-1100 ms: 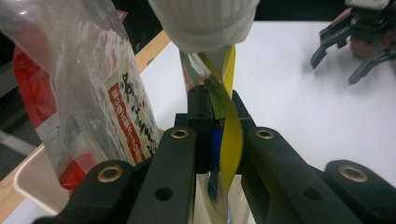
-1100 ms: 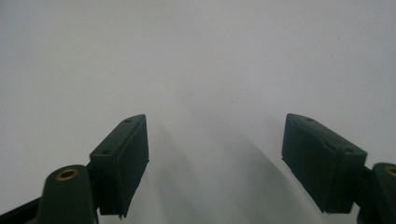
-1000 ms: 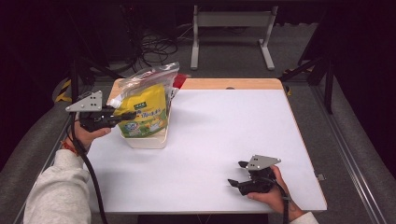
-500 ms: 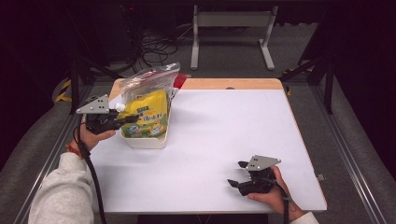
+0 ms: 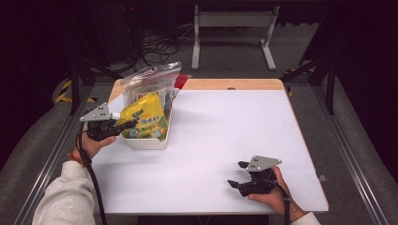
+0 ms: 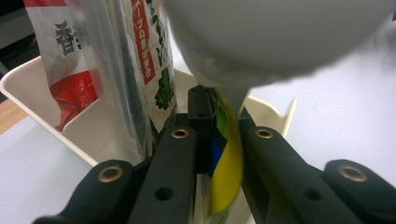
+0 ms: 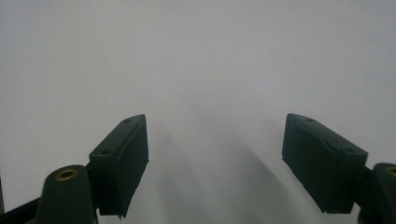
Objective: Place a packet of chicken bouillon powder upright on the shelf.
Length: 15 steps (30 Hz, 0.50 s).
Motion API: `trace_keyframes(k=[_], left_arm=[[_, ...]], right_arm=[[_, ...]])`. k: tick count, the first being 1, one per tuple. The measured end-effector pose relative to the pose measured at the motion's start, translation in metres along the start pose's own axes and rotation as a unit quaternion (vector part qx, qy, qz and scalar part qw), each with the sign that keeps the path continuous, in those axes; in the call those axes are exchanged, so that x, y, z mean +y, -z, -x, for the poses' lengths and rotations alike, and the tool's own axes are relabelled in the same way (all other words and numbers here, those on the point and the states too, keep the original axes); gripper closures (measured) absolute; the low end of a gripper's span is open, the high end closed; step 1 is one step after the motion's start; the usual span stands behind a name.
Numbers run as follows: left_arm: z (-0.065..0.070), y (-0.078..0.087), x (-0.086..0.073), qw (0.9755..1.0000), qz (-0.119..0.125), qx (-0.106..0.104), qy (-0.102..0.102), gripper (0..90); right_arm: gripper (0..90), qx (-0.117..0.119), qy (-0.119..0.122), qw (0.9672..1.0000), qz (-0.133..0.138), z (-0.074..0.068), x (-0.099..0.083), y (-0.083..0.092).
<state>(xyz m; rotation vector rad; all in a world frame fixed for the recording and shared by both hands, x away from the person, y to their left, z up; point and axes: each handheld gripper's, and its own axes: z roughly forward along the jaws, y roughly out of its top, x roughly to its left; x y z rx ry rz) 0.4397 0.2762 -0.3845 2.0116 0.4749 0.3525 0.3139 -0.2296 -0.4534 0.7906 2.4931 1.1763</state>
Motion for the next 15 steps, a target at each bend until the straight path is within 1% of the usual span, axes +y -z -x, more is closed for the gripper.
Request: trace_keyframes(k=[2,5,8,9,10,11,12,15], left_arm=[[0.0,0.0,-0.002,1.0,0.004,0.004,0.007,85.2],[0.001,-0.001,-0.002,0.9998,0.008,0.012,0.009,84.7],[0.003,-0.002,-0.004,0.9993,0.017,0.026,0.019,81.5],[0.004,-0.002,-0.005,0.9992,0.019,0.028,0.02,80.1],[0.005,-0.003,-0.006,0.9987,0.025,0.035,0.026,78.8],[0.006,-0.003,-0.007,0.9982,0.034,0.038,0.033,74.5],[0.006,-0.004,-0.008,0.998,0.046,0.026,0.035,74.9],[0.01,-0.004,-0.006,0.9963,0.07,0.029,0.041,72.8]], right_arm=[[22.8,0.0,0.002,1.0,-0.001,-0.001,0.0,0.0],[22.8,0.0,0.003,1.0,-0.001,-0.001,0.001,0.0],[22.8,0.0,0.003,1.0,-0.001,0.0,0.001,0.0],[22.8,0.0,0.004,1.0,0.001,-0.001,0.001,0.0],[22.9,0.0,0.004,1.0,0.003,-0.001,0.001,0.001],[22.9,-0.001,0.004,1.0,0.004,-0.001,0.001,0.001],[22.9,-0.001,0.004,1.0,0.004,-0.001,0.001,0.001],[22.9,0.0,0.004,1.0,0.003,-0.001,0.001,0.001]])
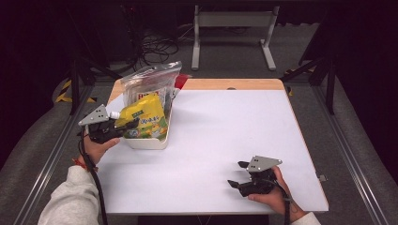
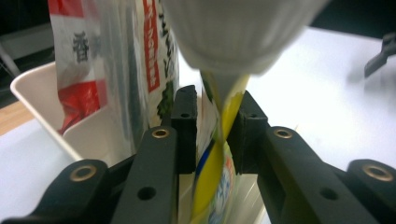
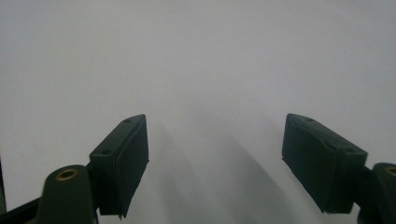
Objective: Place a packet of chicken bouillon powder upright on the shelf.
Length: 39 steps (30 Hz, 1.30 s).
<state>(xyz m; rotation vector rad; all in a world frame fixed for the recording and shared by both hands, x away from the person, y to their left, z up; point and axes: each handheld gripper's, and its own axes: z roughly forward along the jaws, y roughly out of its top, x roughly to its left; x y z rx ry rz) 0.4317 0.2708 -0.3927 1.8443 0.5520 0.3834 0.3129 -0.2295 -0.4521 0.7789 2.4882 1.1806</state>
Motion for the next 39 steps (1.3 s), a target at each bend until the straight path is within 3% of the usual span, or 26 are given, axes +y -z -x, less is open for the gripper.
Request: trace_keyframes(k=[3,10,19,24,27,29,33,36,39], left_arm=[[0.003,0.002,0.004,0.9995,0.029,0.006,0.006,74.2],[0.007,-0.003,0.004,0.9996,0.007,0.029,-0.002,89.1],[0.005,-0.005,-0.004,0.9992,0.005,0.037,0.01,89.9],[0.006,-0.005,-0.005,0.999,0.006,0.044,0.006,89.6],[0.007,-0.004,-0.008,0.9987,0.015,0.047,0.014,88.3],[0.007,-0.003,-0.009,0.9986,0.021,0.045,0.018,82.4],[0.011,0.005,-0.008,0.9962,0.031,0.076,0.029,68.4],[0.015,0.011,-0.006,0.9953,0.032,0.088,0.024,67.9],[0.022,0.02,-0.003,0.9932,0.03,0.111,0.02,59.4]], right_arm=[[22.9,0.001,0.0,1.0,0.0,0.0,0.0,0.0],[22.9,0.002,-0.001,1.0,-0.001,0.0,0.0,-0.001],[23.0,0.001,0.0,1.0,-0.003,0.0,0.0,-0.002],[23.0,0.002,0.002,1.0,-0.002,0.0,0.001,-0.002],[23.0,0.002,0.002,1.0,-0.002,0.0,0.001,-0.002],[23.0,0.002,0.002,1.0,-0.002,0.0,0.001,-0.002],[23.0,-0.003,0.003,1.0,0.001,0.001,0.001,0.001],[23.0,-0.006,0.004,1.0,0.004,0.001,0.0,0.004],[23.1,-0.013,0.005,0.9999,0.009,0.003,0.001,0.008]])
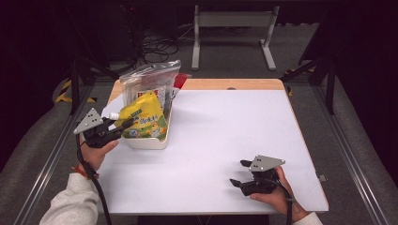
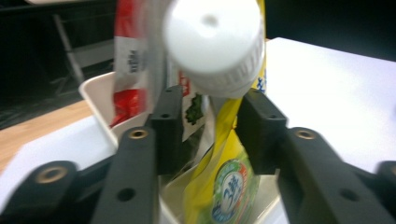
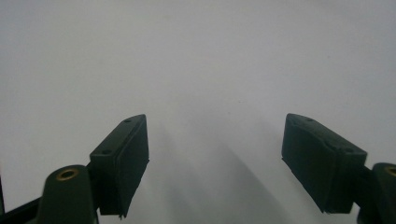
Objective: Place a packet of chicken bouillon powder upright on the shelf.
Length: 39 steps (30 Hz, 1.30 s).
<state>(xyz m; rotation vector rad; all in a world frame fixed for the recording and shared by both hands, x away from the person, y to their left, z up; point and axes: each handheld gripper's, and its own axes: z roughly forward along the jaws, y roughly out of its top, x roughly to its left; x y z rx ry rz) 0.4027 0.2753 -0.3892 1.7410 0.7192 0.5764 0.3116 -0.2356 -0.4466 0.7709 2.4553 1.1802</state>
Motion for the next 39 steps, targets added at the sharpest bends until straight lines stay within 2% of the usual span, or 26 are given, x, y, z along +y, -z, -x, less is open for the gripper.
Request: trace_keyframes(k=[4,5,6,11,15,16,18,22,24,26,30,32,35,39], left_arm=[[0.004,0.012,0.003,0.9998,-0.001,0.018,-0.007,51.7],[0.006,0.014,0.003,0.9996,-0.001,0.027,-0.004,49.2],[0.007,0.016,0.003,0.9994,-0.005,0.034,-0.003,42.8],[0.012,0.025,0.001,0.9982,-0.005,0.06,0.001,34.0],[0.018,0.03,0.0,0.9975,-0.006,0.07,0.006,26.9],[0.021,0.032,0.001,0.9973,-0.005,0.071,0.017,26.9],[0.028,0.035,0.001,0.9967,-0.007,0.08,0.01,23.5],[0.04,0.039,-0.001,0.9974,-0.008,0.072,0.002,19.6],[0.046,0.042,-0.003,0.9982,-0.005,0.06,-0.002,18.1],[0.052,0.045,-0.005,0.999,0.002,0.044,0.005,17.0],[0.064,0.045,-0.011,0.9994,-0.013,0.032,0.005,14.5],[0.072,0.043,-0.013,0.9994,-0.02,0.026,-0.006,13.8],[0.081,0.04,-0.016,0.9996,-0.026,0.013,-0.005,13.2],[0.093,0.031,-0.018,0.9988,-0.045,0.002,-0.017,13.2]], right_arm=[[23.1,-0.003,-0.003,1.0,0.007,0.002,0.001,0.004],[23.1,-0.004,-0.003,0.9999,0.009,0.002,0.002,0.004],[23.1,-0.006,-0.002,0.9999,0.011,0.003,0.003,0.005],[23.1,-0.012,-0.002,0.9998,0.017,0.005,0.004,0.008],[23.0,-0.016,0.0,0.9997,0.018,0.006,0.005,0.009],[23.0,-0.016,0.0,0.9997,0.019,0.006,0.005,0.009],[22.9,-0.017,-0.005,0.9996,0.023,0.008,0.005,0.01],[22.9,-0.022,-0.007,0.9994,0.027,0.01,0.005,0.013],[22.9,-0.025,-0.008,0.9993,0.029,0.011,0.005,0.014],[22.9,-0.026,-0.009,0.9991,0.031,0.011,0.005,0.016],[22.8,-0.027,-0.011,0.9989,0.035,0.012,0.005,0.018],[22.8,-0.03,-0.011,0.9988,0.037,0.013,0.006,0.019],[22.8,-0.035,-0.009,0.9986,0.038,0.013,0.006,0.021],[22.7,-0.039,-0.006,0.9985,0.039,0.013,0.006,0.022]])
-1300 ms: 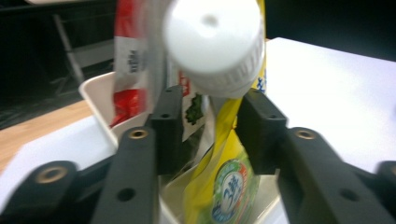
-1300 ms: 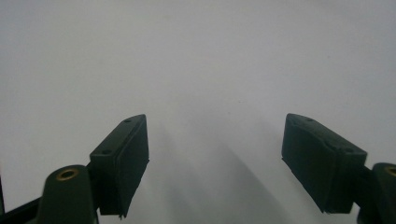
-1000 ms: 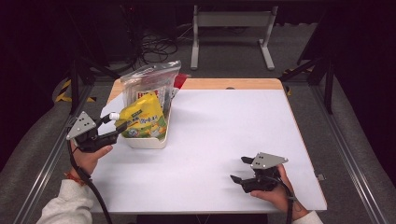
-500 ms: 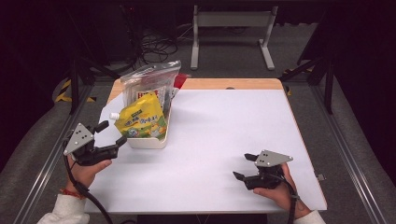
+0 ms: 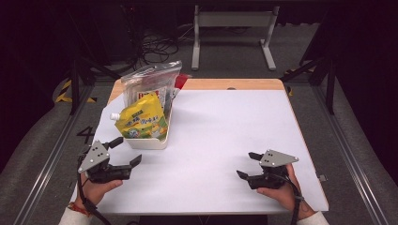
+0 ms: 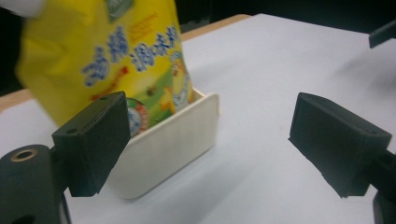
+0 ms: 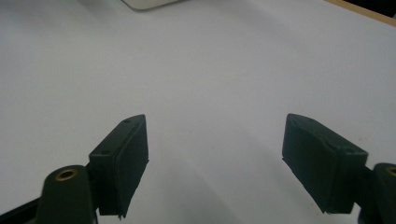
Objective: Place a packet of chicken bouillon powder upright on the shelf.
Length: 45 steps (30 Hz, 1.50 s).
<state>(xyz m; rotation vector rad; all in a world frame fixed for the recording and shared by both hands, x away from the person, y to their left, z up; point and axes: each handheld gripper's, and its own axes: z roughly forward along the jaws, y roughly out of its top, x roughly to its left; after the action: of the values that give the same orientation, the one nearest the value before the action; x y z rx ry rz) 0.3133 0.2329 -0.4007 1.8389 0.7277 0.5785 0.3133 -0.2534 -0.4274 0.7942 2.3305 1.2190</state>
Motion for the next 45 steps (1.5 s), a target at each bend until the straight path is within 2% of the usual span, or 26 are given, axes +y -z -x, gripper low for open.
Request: trace_keyframes(k=[12,18,21,24,26,32,33,35,37,39,41,45], left_arm=[[0.028,-0.025,-0.004,0.9983,-0.033,-0.04,-0.026,12.7],[0.041,-0.039,-0.007,0.9951,-0.058,-0.062,-0.05,11.2],[0.044,-0.044,-0.009,0.9943,-0.063,-0.072,-0.047,11.0],[0.051,-0.053,-0.011,0.9929,-0.067,-0.078,-0.058,10.6],[0.054,-0.055,-0.012,0.9926,-0.069,-0.081,-0.058,10.7],[0.064,-0.075,-0.015,0.9868,-0.098,-0.107,-0.072,9.8],[0.064,-0.075,-0.015,0.9868,-0.098,-0.107,-0.072,9.8],[0.068,-0.082,-0.017,0.9845,-0.108,-0.118,-0.07,9.8],[0.073,-0.089,-0.019,0.9815,-0.12,-0.127,-0.078,9.6],[0.075,-0.091,-0.019,0.9808,-0.123,-0.129,-0.078,9.4],[0.078,-0.095,-0.019,0.9779,-0.133,-0.135,-0.089,9.0],[0.077,-0.097,-0.02,0.9776,-0.135,-0.14,-0.082,7.9]], right_arm=[[22.0,-0.014,0.012,0.9998,-0.003,0.0,-0.001,0.004],[21.3,-0.025,0.019,0.9995,-0.01,-0.001,-0.005,0.007],[21.2,-0.03,0.02,0.9993,-0.013,0.0,-0.007,0.009],[20.4,-0.041,0.02,0.9988,-0.016,0.002,-0.013,0.016],[20.3,-0.043,0.02,0.9987,-0.018,0.002,-0.014,0.017],[17.3,-0.054,0.022,0.998,-0.025,0.003,-0.027,0.027],[17.3,-0.054,0.022,0.998,-0.025,0.003,-0.027,0.027],[16.3,-0.059,0.021,0.9976,-0.028,0.002,-0.029,0.028],[15.2,-0.061,0.02,0.9976,-0.026,0.002,-0.032,0.029],[14.2,-0.065,0.027,0.997,-0.033,0.001,-0.034,0.03],[14.0,-0.068,0.027,0.9968,-0.033,0.0,-0.035,0.031],[13.9,-0.068,0.023,0.9969,-0.031,0.001,-0.035,0.031]])
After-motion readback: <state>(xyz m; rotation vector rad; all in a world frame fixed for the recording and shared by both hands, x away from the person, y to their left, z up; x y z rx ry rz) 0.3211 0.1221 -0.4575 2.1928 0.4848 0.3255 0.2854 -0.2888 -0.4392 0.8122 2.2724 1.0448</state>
